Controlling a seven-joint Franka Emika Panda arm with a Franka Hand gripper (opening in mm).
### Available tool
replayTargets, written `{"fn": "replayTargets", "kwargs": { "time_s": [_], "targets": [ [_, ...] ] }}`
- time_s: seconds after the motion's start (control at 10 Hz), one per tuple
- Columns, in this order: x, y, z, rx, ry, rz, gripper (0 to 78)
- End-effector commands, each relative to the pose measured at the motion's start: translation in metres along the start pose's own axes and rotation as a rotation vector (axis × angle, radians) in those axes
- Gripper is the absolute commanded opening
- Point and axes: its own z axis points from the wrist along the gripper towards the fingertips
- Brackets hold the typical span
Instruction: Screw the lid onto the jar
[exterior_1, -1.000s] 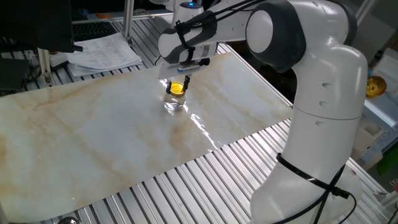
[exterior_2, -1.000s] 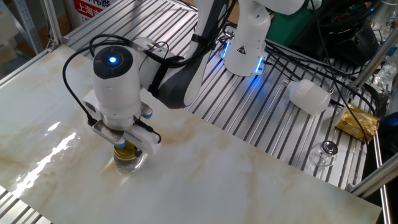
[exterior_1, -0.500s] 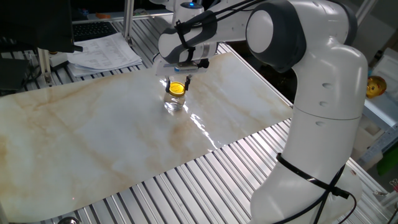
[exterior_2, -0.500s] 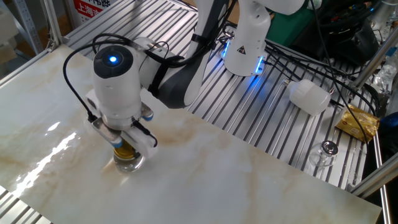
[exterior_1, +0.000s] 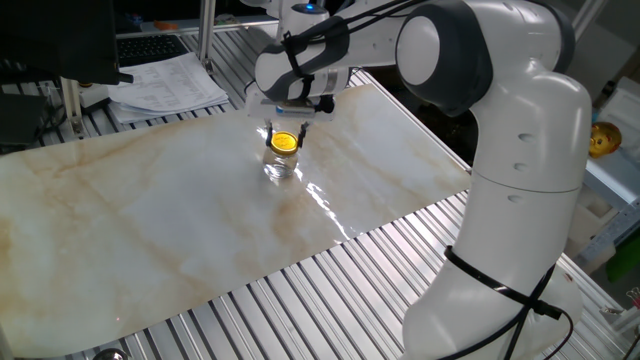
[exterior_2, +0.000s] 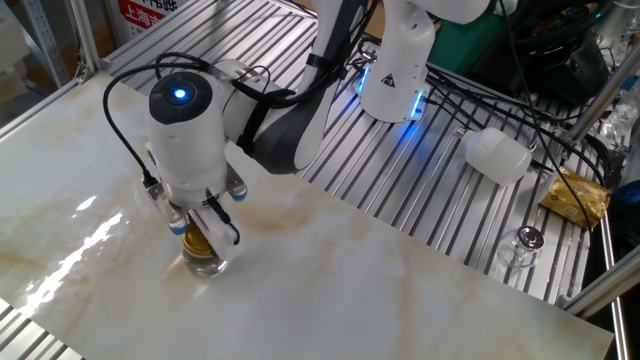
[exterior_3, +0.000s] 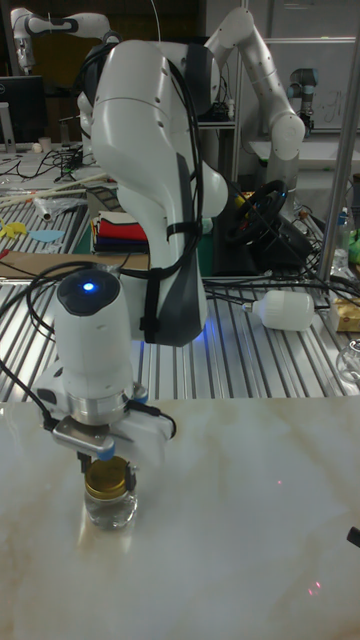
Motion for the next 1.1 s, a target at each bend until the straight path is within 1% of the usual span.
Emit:
{"fn": "replayTargets", "kwargs": {
  "time_s": [0.1,0.2,0.3,0.4,0.5,0.7,0.8,0.9,1.0,1.1],
  "targets": [
    [-0.0008,-0.0007,-0.001,-0.029,0.006,0.418,1.1],
    [-0.0008,-0.0007,-0.001,-0.045,0.017,0.48,1.1],
    [-0.0008,-0.0007,-0.001,-0.055,0.024,0.517,1.1],
    [-0.0008,-0.0007,-0.001,-0.08,0.025,0.611,1.1],
    [-0.0008,-0.0007,-0.001,-0.085,0.021,0.651,1.1],
    [-0.0008,-0.0007,-0.001,-0.094,0.015,0.692,1.1],
    [-0.0008,-0.0007,-0.001,-0.109,0.008,0.718,1.1],
    [-0.0008,-0.0007,-0.001,-0.116,0.005,0.738,1.1],
    [-0.0008,-0.0007,-0.001,-0.118,0.003,0.749,1.1],
    [-0.0008,-0.0007,-0.001,-0.118,0.004,0.741,1.1]
  ]
}}
